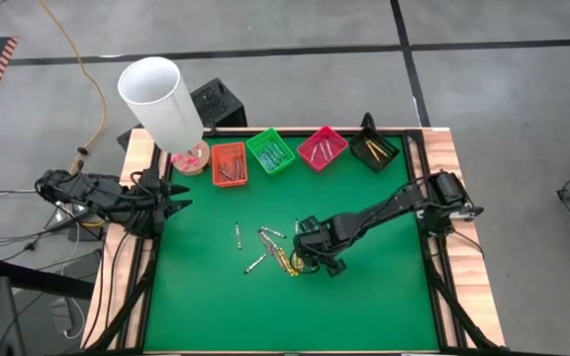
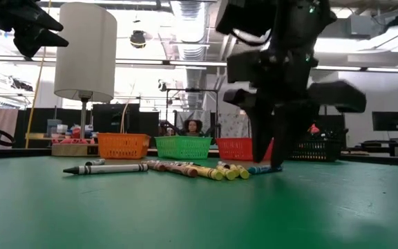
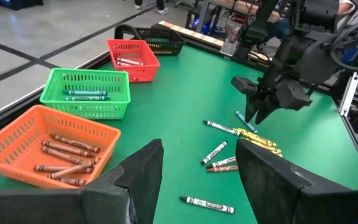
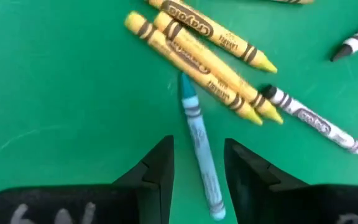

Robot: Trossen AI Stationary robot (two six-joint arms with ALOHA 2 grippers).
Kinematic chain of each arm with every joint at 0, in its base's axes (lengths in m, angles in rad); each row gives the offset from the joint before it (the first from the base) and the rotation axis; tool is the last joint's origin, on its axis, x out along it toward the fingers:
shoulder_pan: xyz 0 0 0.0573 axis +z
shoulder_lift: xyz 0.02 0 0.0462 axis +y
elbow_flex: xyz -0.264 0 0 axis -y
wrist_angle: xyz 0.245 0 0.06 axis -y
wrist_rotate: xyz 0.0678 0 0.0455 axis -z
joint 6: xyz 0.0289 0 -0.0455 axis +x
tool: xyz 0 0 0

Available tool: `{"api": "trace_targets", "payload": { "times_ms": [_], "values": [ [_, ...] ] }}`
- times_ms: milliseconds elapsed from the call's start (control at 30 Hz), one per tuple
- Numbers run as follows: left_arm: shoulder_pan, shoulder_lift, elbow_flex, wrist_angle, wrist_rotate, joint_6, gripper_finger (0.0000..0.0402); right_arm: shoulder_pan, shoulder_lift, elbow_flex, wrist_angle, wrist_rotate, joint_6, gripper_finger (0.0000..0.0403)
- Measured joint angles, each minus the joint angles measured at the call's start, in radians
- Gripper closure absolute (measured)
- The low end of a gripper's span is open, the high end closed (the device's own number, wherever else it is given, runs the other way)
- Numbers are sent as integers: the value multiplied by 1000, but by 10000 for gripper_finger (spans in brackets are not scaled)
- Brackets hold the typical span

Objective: Sort crayons
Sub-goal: Put the blue/green crayon into the green bin

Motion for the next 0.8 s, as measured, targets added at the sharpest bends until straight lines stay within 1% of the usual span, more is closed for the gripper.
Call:
{"api": "trace_targets", "payload": {
  "times_ms": [233,333,500,667,800],
  "values": [
    [0,0,0,-5,-1,-1,210,-10,39,3,-7,-2,-5,269],
    [0,0,0,-7,-4,-1,210,-10,44,4,-9,-2,-5,278],
    [0,0,0,-8,-5,-1,210,-10,45,3,-11,-2,6,320],
    [0,0,0,-8,-5,-1,210,-11,45,3,-12,-5,69,368],
    [0,0,0,-8,-4,-1,210,-11,45,2,-13,-5,120,395]
  ]
}}
